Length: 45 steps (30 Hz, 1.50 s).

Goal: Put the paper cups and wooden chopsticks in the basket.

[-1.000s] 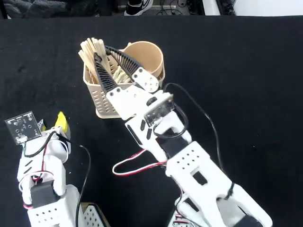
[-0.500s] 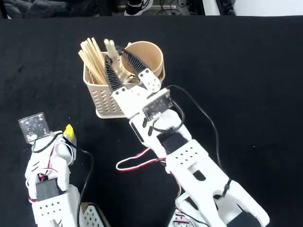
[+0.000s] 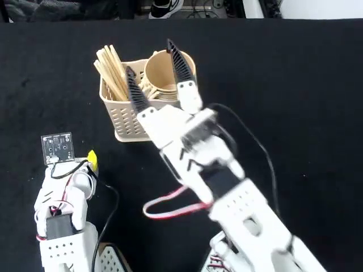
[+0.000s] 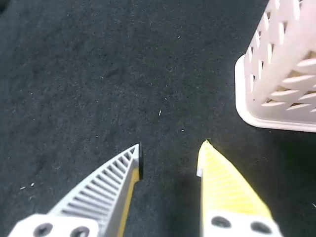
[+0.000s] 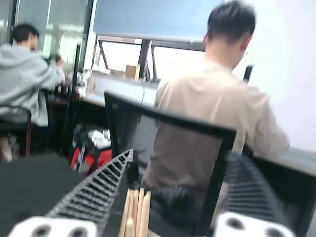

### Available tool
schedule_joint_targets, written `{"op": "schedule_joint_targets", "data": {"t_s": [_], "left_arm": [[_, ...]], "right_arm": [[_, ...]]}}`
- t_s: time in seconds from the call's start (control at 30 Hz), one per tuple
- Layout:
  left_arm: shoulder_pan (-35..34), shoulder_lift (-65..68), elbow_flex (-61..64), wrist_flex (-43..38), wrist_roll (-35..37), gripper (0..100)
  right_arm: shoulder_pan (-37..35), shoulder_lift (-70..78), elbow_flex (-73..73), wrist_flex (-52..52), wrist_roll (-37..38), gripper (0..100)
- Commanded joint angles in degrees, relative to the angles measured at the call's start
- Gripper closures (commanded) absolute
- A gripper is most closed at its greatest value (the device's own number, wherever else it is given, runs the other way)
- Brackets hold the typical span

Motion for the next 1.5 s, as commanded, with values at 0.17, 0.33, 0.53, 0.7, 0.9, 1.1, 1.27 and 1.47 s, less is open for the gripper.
{"op": "schedule_joint_targets", "data": {"t_s": [0.17, 0.33, 0.53, 0.7, 0.9, 1.1, 1.27, 1.47], "left_arm": [[0.6, -0.3, 1.1, -0.8, -0.5, 81], [0.6, -0.3, 1.1, -0.8, 0.0, 81], [0.7, -0.3, 1.1, -0.8, 0.1, 81], [0.7, -0.3, 1.1, -0.8, 0.1, 81], [0.7, -0.3, 1.1, -0.8, 0.1, 81], [0.7, -0.2, 1.1, -0.8, 0.1, 81], [0.7, -0.2, 1.1, -0.2, -0.1, 87], [5.3, -0.2, 1.1, 1.2, -6.0, 97]], "right_arm": [[-0.4, -37.4, 10.8, 18.0, 0.4, 91.0], [7.6, -57.5, 24.7, 21.9, 0.4, 97.9], [13.8, -53.5, 30.5, 25.6, 0.1, 98.6], [23.9, -54.7, 39.1, 26.5, 0.1, 98.6], [31.0, -54.4, 39.3, 47.6, 0.4, 98.6], [31.4, -54.3, 39.7, 69.4, 0.4, 98.6], [31.4, -54.3, 39.7, 82.7, 0.4, 98.6], [31.3, -54.3, 39.7, 84.5, 0.4, 98.6]]}}
